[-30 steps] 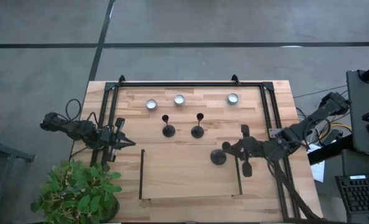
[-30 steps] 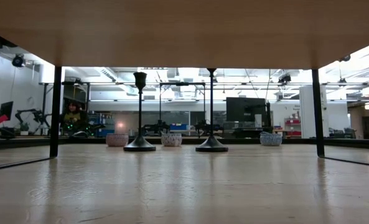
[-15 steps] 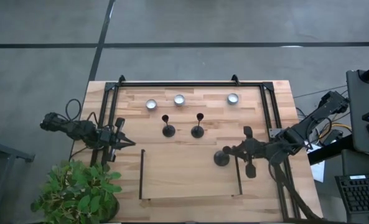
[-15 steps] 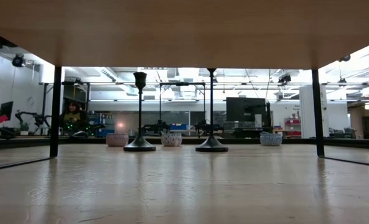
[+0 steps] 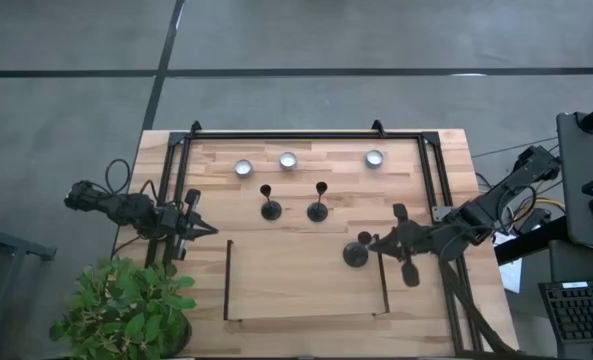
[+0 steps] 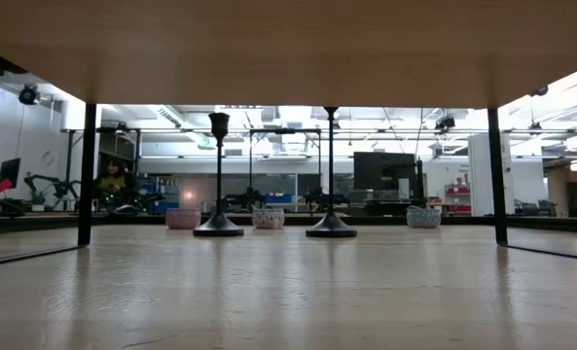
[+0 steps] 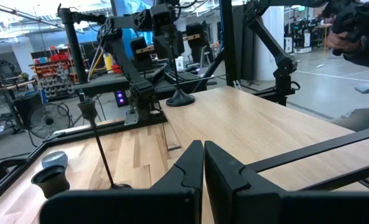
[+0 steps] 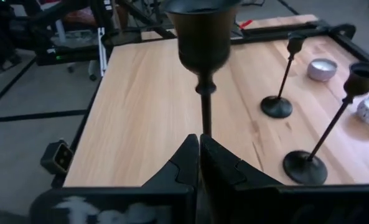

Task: Pick & Place candle stick holders
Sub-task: Put the right candle holder on the shelf

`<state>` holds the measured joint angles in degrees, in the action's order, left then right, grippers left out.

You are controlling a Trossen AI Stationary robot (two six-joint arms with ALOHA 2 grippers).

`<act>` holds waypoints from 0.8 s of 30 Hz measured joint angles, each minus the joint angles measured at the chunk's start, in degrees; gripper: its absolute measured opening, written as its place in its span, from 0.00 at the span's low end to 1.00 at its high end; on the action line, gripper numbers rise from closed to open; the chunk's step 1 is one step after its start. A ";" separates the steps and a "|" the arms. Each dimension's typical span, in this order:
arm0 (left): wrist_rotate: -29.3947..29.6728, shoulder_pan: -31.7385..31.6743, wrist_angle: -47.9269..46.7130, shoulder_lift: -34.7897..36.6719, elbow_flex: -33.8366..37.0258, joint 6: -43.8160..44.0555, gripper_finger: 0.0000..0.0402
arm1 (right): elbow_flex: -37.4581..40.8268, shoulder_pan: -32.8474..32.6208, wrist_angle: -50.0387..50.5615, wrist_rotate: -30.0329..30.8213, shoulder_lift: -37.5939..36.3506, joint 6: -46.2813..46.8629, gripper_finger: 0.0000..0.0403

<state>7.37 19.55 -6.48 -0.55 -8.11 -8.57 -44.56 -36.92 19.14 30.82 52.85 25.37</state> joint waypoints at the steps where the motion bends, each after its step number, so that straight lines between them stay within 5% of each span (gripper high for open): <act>1: 0.00 0.00 -0.02 -0.01 0.00 0.00 0.03 | 0.00 -0.07 0.85 -0.37 -0.63 0.78 0.03; 8: 0.00 -0.01 -0.02 0.00 0.01 0.00 0.03 | -0.02 -0.07 8.11 -10.10 -5.67 11.21 0.03; 20: -0.01 -0.02 -0.02 0.01 0.01 0.01 0.03 | -0.02 -2.51 24.99 -32.62 -7.90 43.82 0.03; 24: 0.01 0.00 -0.02 0.01 0.01 -0.01 0.03 | -0.02 -5.35 30.04 -34.34 -5.41 53.12 0.03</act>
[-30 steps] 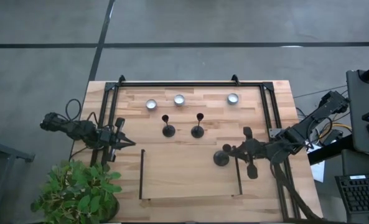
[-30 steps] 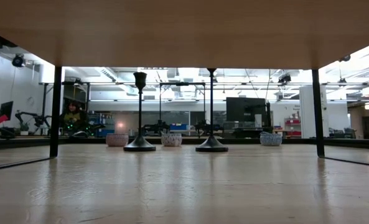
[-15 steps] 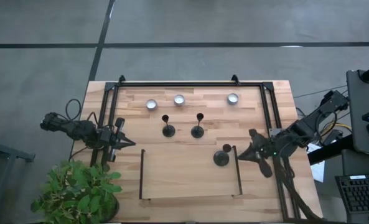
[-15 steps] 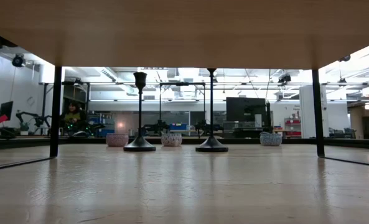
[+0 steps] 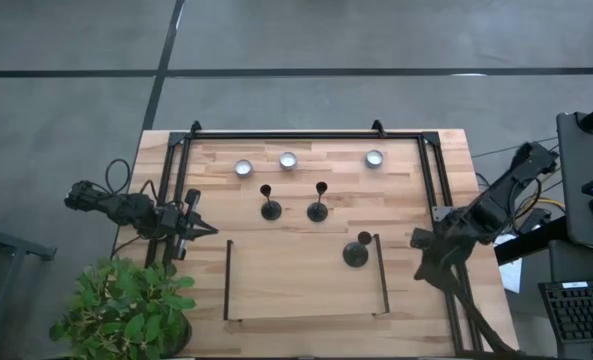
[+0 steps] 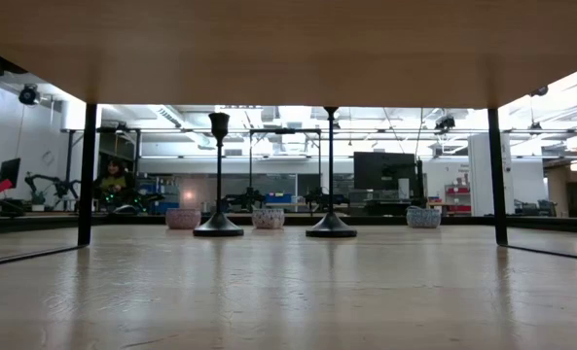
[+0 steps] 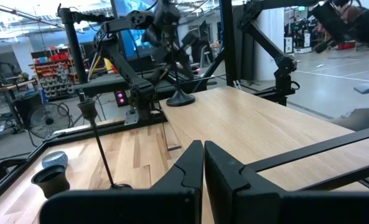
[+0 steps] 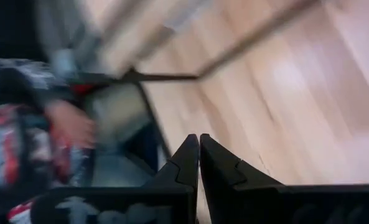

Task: Pick & Place candle stick holders
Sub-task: Put the right candle holder on the shelf

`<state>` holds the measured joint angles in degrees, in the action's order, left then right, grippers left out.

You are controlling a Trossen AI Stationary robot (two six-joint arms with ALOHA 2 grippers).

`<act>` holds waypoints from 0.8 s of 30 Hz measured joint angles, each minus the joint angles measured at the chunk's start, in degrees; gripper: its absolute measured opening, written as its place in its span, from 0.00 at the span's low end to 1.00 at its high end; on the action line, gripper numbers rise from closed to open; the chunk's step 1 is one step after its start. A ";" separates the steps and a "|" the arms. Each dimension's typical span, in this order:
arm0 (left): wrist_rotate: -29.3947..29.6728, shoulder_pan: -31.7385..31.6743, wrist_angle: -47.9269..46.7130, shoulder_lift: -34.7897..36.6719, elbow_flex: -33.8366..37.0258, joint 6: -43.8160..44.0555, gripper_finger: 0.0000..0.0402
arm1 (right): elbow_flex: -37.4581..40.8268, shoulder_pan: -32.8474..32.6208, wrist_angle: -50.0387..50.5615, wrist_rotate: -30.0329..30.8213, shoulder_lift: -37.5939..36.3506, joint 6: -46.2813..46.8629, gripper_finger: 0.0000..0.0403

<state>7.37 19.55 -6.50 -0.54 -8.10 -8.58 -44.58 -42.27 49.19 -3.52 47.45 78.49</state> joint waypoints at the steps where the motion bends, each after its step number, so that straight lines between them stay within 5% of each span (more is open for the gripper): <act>1: -0.01 0.00 0.00 0.00 0.00 0.01 0.03 | 0.00 -0.72 2.27 0.00 0.87 2.63 0.03; 11: 0.00 0.00 0.00 0.00 0.00 0.00 0.03 | 0.00 -2.35 21.32 1.38 11.10 8.19 0.03; 24: 2.20 0.00 0.01 -0.02 0.00 -2.30 0.03 | 0.95 0.97 20.02 18.12 15.81 -6.65 0.03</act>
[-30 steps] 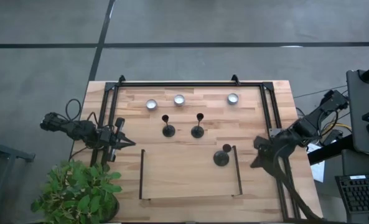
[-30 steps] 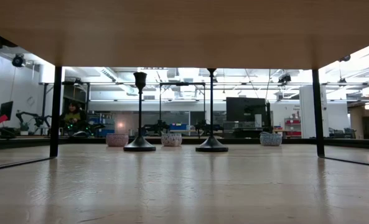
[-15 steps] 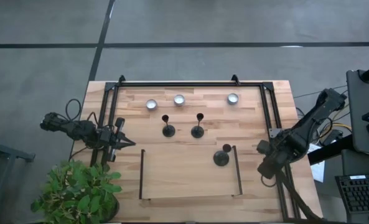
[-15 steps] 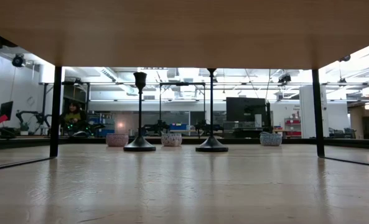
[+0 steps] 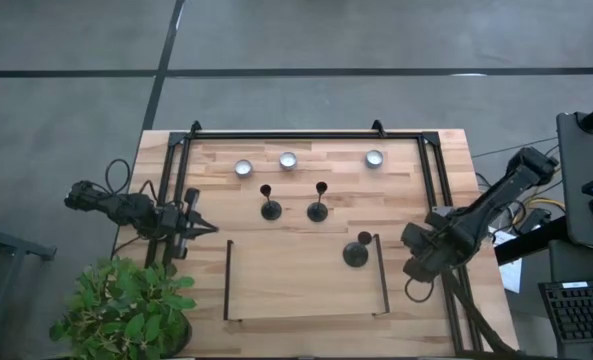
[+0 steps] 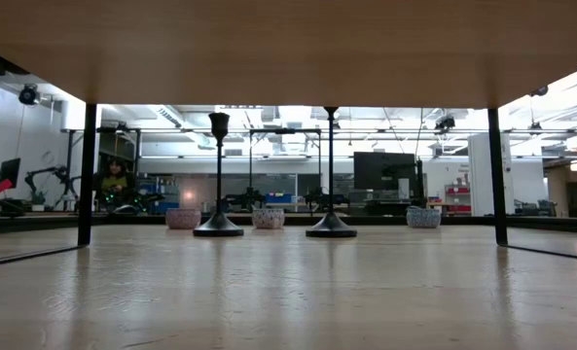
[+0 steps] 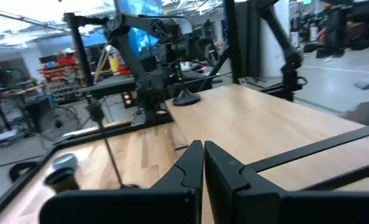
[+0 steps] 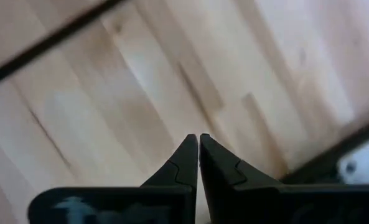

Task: Pick & Place candle stick holders
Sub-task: Put the right candle holder on the shelf

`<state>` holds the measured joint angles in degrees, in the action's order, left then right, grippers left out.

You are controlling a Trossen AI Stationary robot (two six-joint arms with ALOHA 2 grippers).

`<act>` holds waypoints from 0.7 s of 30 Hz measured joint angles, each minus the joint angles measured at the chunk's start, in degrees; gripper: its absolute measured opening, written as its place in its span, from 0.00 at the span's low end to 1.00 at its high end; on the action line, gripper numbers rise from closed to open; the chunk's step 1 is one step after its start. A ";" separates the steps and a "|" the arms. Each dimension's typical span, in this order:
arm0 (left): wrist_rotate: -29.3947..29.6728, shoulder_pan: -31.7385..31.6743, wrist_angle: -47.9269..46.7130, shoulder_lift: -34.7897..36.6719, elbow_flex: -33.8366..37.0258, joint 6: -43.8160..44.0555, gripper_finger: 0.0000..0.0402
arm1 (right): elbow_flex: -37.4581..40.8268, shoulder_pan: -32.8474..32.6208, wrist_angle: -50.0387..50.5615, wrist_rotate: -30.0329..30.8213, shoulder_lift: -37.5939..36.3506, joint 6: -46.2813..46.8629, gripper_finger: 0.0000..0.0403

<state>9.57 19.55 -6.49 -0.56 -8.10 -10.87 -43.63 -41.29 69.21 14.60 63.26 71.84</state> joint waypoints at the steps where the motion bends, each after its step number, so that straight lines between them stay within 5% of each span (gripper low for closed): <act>1: 1.27 0.00 0.00 0.00 0.00 0.01 0.03 | 0.14 0.85 0.12 1.37 -1.25 -1.45 0.02; 9: 5.78 -0.02 1.57 -0.32 0.00 -0.92 0.03 | 7.84 4.76 -1.35 4.73 -21.94 -14.06 0.02; 14: 5.62 -0.02 12.70 -1.36 0.00 6.39 0.03 | 12.34 4.72 -9.34 10.39 -38.07 -23.22 0.02; 19: 6.12 -0.02 26.37 -1.88 -0.02 18.58 0.03 | 12.23 4.83 -12.09 24.45 -51.49 -7.93 0.02; 21: 10.46 0.00 30.25 -1.90 0.00 21.41 0.03 | 13.24 4.83 -14.89 28.01 -55.10 -9.37 0.02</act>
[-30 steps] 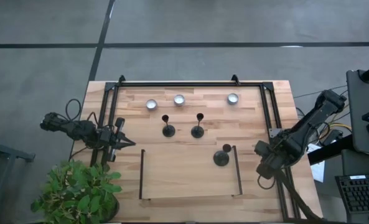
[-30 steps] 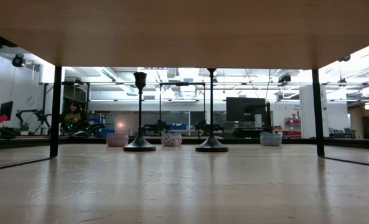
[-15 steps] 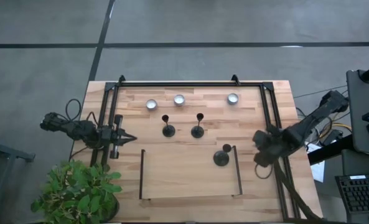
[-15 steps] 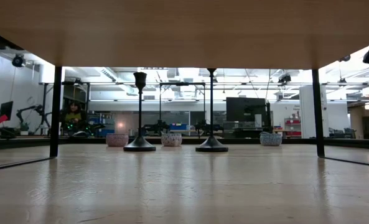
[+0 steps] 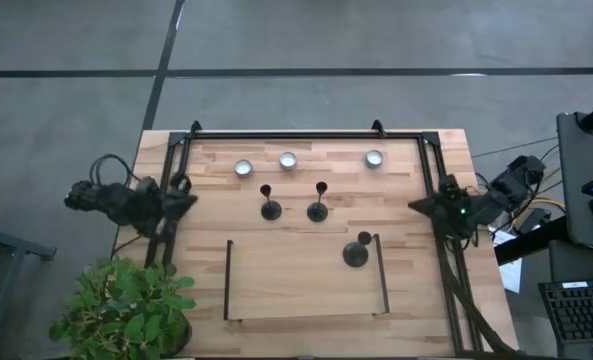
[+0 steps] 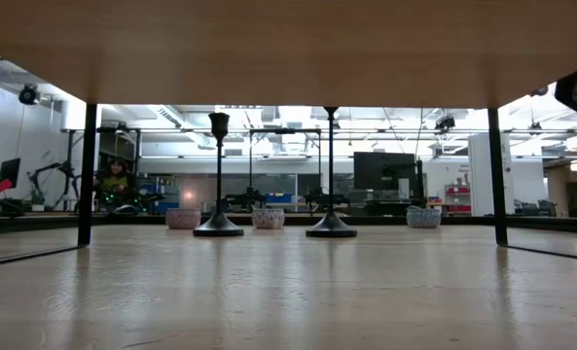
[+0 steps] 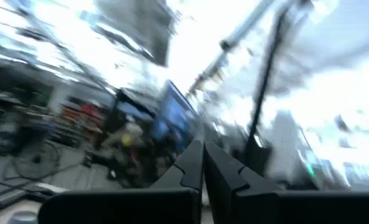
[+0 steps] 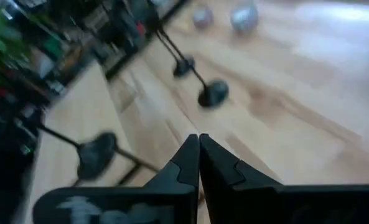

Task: Pick & Place candle stick holders
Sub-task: Put the right candle holder on the shelf

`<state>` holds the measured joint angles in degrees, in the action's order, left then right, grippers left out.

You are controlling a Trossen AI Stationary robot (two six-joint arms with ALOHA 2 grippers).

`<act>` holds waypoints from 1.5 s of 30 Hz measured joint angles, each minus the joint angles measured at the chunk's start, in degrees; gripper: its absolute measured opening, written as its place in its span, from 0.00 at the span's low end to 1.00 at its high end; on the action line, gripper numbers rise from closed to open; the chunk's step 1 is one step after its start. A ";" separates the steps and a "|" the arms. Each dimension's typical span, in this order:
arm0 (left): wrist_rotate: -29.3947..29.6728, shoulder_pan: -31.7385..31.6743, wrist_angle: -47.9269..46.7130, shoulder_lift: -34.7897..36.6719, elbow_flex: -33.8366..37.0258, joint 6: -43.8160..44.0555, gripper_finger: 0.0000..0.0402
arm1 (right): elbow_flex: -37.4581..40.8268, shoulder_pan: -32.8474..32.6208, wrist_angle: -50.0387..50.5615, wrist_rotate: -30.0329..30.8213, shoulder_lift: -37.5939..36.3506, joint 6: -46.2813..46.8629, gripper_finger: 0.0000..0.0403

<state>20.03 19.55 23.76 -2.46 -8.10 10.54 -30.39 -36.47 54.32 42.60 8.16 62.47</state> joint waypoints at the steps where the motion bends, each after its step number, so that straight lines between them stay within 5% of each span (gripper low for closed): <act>1: 2.45 0.00 1.90 0.01 -0.09 0.29 0.03 | 0.73 0.00 -1.78 2.79 -1.40 -4.98 0.02; 9: 12.04 -0.33 0.58 -6.30 -0.13 0.91 0.03 | 6.45 0.10 -22.34 13.80 -8.03 -35.02 0.02; 15: 13.13 -2.72 0.11 -17.25 -3.50 2.99 0.04 | 7.29 0.13 -23.38 13.52 -7.68 -38.25 0.02; 20: 12.88 -6.68 -7.38 -27.34 -10.92 7.46 0.18 | 7.39 0.11 -23.71 8.24 -8.11 -45.06 0.02; 28: 3.41 -15.68 -11.88 -42.08 -22.36 10.69 0.40 | 8.54 0.12 -29.11 5.95 -8.05 -50.34 0.02; 35: -6.39 -22.17 -11.78 -53.50 -28.10 12.97 0.41 | 16.48 0.17 -37.13 3.83 -8.11 -53.28 0.02; 45: -9.02 -24.97 -15.12 -61.98 -36.51 9.99 0.41 | 23.49 0.15 -38.52 1.65 -8.17 -54.30 0.02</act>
<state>11.00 -5.42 8.65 -64.44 -44.62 20.53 -6.90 -36.32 15.81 44.25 -0.01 8.17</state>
